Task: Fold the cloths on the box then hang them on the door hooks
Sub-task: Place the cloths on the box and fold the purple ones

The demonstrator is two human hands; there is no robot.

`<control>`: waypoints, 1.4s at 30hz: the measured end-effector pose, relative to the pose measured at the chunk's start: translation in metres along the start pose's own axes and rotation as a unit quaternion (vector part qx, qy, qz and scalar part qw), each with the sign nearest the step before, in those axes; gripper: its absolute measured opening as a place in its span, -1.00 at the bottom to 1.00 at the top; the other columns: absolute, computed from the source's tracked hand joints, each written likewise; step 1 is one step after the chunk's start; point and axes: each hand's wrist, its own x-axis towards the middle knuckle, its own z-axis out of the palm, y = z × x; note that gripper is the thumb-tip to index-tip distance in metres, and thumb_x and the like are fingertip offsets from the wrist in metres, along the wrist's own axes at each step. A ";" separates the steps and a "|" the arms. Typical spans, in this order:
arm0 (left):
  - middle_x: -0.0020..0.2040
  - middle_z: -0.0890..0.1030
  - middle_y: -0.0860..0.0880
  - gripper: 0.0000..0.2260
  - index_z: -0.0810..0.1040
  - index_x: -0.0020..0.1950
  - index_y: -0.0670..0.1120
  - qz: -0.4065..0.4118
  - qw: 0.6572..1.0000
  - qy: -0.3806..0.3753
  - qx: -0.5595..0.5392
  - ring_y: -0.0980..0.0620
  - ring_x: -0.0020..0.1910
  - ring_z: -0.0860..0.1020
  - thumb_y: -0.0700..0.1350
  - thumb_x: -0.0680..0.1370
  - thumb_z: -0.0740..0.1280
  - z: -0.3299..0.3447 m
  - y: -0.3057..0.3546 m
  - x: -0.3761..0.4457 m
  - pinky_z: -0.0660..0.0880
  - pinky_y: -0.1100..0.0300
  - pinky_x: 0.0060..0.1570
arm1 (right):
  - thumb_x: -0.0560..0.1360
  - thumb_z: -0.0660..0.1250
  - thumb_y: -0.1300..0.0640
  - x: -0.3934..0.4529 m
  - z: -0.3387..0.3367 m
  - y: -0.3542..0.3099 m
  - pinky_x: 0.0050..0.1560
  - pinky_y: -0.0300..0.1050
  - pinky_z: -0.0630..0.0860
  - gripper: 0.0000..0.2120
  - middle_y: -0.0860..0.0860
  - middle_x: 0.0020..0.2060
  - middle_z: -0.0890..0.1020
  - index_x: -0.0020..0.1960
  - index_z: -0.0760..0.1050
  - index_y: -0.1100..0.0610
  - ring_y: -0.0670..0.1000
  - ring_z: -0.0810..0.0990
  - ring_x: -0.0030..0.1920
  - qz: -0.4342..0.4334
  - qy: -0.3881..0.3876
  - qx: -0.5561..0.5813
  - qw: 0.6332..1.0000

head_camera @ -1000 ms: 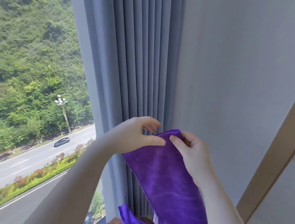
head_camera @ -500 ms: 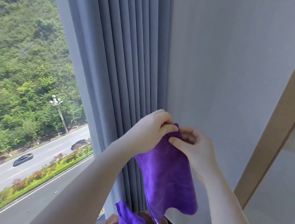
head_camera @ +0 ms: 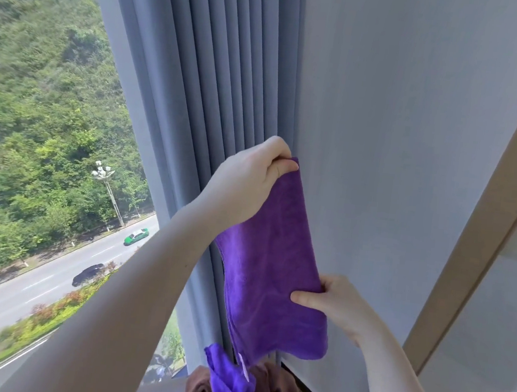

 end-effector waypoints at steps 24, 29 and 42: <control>-0.15 0.59 0.01 -0.84 0.52 0.06 -0.07 -0.001 0.999 0.027 0.035 -0.07 -0.09 0.53 0.01 0.67 0.27 -0.034 -0.004 0.035 0.43 0.07 -0.06 | 0.50 0.51 0.26 0.045 -0.003 0.048 0.25 0.07 0.61 -0.76 0.04 0.00 0.77 0.14 0.67 0.09 0.09 0.73 0.11 0.105 -0.032 -0.019 0.994; -0.19 0.56 0.08 -0.83 0.52 0.03 -0.06 -0.014 0.999 0.032 0.037 -0.04 -0.09 0.52 0.03 0.67 0.28 -0.042 -0.007 0.041 0.39 0.11 -0.11 | 0.50 0.49 0.32 0.053 -0.002 0.048 0.12 -0.09 0.65 -0.74 0.04 0.05 0.76 0.14 0.64 0.09 0.04 0.72 0.08 0.131 -0.064 -0.020 0.989; -0.13 0.61 0.00 -0.84 0.53 0.04 -0.02 -0.005 0.998 0.023 0.060 -0.06 -0.07 0.54 0.05 0.66 0.28 -0.050 -0.014 0.034 0.46 0.07 -0.05 | 0.34 0.64 0.05 0.048 -0.005 -0.016 0.55 -0.05 0.25 -0.24 -0.18 0.36 0.52 0.47 0.40 -0.01 -0.08 0.46 0.42 0.105 -0.207 -0.263 0.936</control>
